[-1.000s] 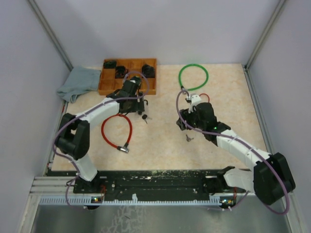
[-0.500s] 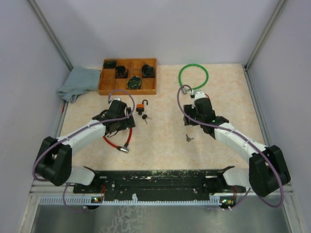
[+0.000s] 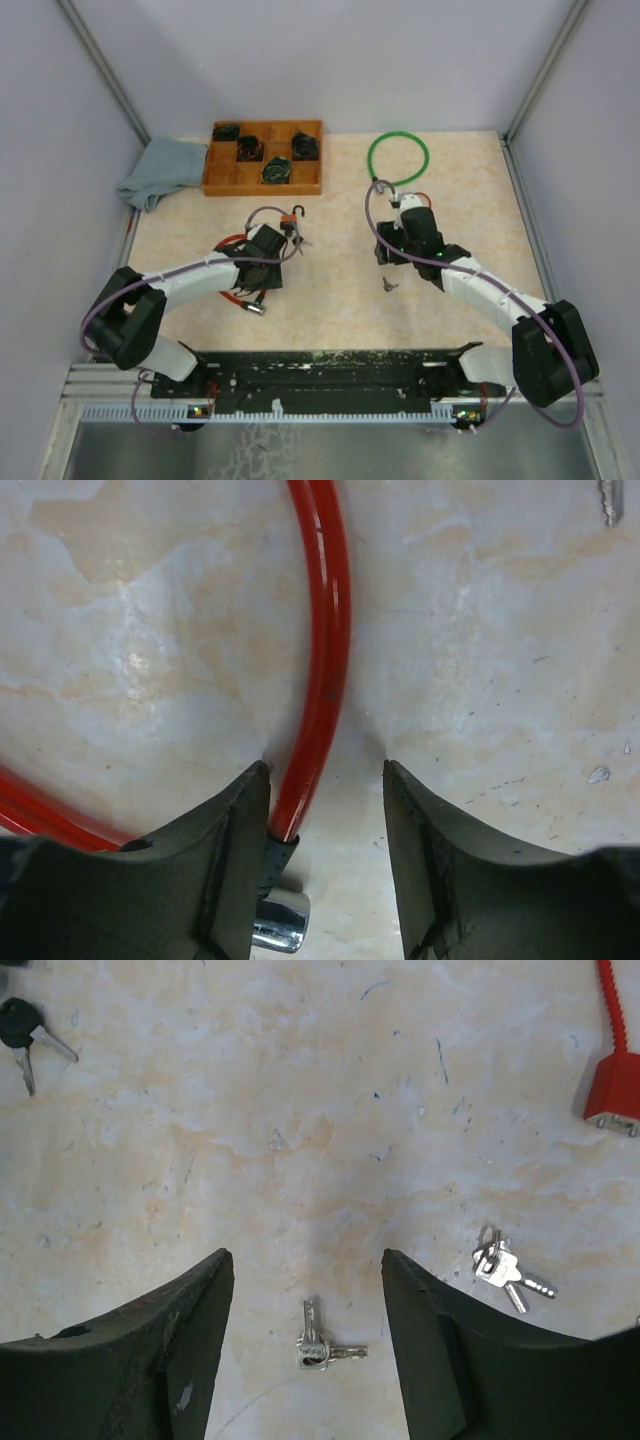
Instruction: Unlock with the key
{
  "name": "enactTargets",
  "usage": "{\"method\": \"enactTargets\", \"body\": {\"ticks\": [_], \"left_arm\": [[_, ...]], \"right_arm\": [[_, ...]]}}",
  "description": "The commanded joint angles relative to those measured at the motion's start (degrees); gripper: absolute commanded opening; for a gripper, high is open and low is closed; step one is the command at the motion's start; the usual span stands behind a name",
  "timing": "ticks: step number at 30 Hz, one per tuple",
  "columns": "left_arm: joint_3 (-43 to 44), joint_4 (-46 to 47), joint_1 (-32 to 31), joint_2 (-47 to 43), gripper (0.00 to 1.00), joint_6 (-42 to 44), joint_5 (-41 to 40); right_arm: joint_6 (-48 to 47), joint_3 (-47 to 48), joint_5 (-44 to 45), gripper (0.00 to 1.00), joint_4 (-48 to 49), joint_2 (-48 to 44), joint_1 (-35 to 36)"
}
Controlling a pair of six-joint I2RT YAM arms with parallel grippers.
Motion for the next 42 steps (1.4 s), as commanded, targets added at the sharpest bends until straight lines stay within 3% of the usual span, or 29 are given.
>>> {"method": "enactTargets", "body": {"ticks": [1, 5, 10, 14, 22, 33, 42], "left_arm": [[1.6, -5.6, -3.6, 4.8, 0.54, -2.3, -6.1], [4.5, -7.8, -5.2, 10.8, 0.46, -3.3, -10.5], [8.0, -8.7, -7.7, 14.1, 0.16, -0.2, -12.9], [10.5, -8.5, -11.9, 12.8, 0.0, 4.1, -15.8], [13.7, -2.1, -18.0, 7.3, 0.0, 16.4, -18.7], [8.4, 22.4, -20.0, 4.1, 0.0, 42.1, -3.9], [5.0, 31.3, -19.9, 5.9, 0.03, 49.1, 0.9]], "right_arm": [[0.6, -2.1, -3.0, 0.61, 3.7, -2.9, -0.4], [0.9, -3.3, -5.0, 0.61, 5.1, -3.9, -0.3], [0.9, -5.4, -5.6, 0.61, 6.1, -6.2, -0.3], [1.1, -7.0, -4.9, 0.61, 6.3, -7.2, -0.3], [2.6, -8.1, -4.1, 0.59, 3.7, -5.5, -0.4], [6.1, -7.3, -5.9, 0.45, -3.1, -0.5, -0.3], [6.0, -3.8, 1.3, 0.43, -7.6, 4.7, 3.2]]}}
